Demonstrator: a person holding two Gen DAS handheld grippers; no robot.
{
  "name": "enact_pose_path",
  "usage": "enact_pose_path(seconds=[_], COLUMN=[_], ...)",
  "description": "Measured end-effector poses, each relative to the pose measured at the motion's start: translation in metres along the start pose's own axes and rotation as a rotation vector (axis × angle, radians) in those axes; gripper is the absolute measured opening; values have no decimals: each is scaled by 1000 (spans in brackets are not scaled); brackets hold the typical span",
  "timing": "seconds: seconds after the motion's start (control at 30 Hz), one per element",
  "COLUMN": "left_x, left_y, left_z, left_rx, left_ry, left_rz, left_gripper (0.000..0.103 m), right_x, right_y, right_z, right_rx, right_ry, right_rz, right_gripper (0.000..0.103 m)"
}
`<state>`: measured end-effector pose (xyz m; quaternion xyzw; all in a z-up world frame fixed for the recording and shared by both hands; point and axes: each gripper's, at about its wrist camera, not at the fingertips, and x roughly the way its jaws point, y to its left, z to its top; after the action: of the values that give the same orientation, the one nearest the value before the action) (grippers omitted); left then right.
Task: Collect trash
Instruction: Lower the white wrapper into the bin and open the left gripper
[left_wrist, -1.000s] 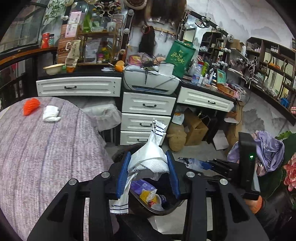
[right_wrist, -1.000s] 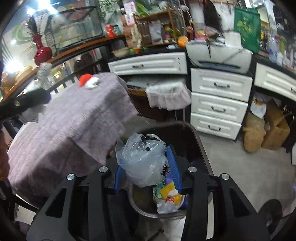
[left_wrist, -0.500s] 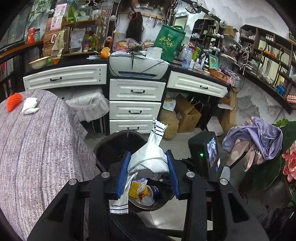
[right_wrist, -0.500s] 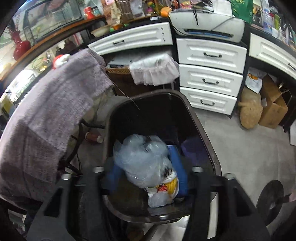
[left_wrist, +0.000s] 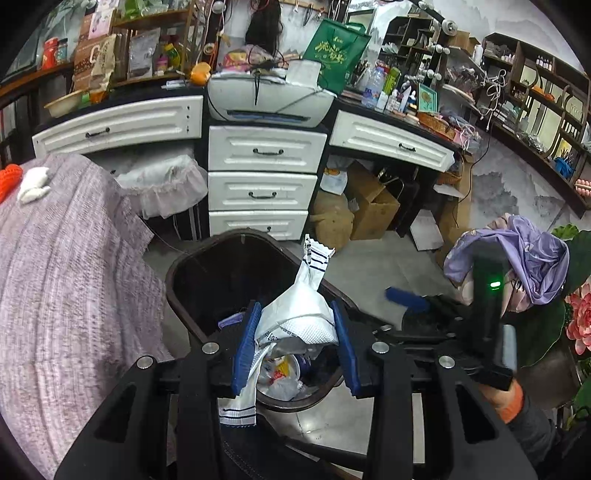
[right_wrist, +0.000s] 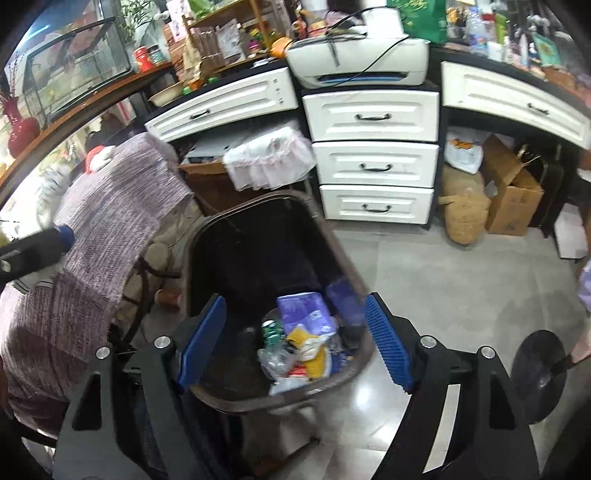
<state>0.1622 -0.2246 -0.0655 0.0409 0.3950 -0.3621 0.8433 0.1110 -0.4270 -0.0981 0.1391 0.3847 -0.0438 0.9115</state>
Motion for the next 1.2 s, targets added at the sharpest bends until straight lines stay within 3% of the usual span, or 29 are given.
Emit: enact_pose_path(seconds=[0.6, 0.7, 0.73, 0.8, 0.87, 1.2], left_x=[70, 74, 75, 75, 75, 47], left_y=[-4, -6, -7, -7, -8, -7], left_z=[-8, -9, -10, -10, -11, -15], left_rx=[11, 15, 13, 6, 5, 11], left_ry=[152, 163, 161, 155, 161, 137], left_rz=[27, 34, 38, 22, 22, 2], left_gripper=[41, 57, 68, 73, 85, 91], right_x=[-22, -21, -21, -22, -21, -19], right_y=[-43, -46, -46, -46, -45, -35], right_z=[-7, -7, -7, -7, -6, -5], right_rx=[85, 101, 102, 96, 96, 73], right_ry=[-40, -35, -34, -35, -34, -30], right_rz=[-51, -46, -45, -48, -47, -39], right_gripper=[78, 78, 78, 78, 78, 82])
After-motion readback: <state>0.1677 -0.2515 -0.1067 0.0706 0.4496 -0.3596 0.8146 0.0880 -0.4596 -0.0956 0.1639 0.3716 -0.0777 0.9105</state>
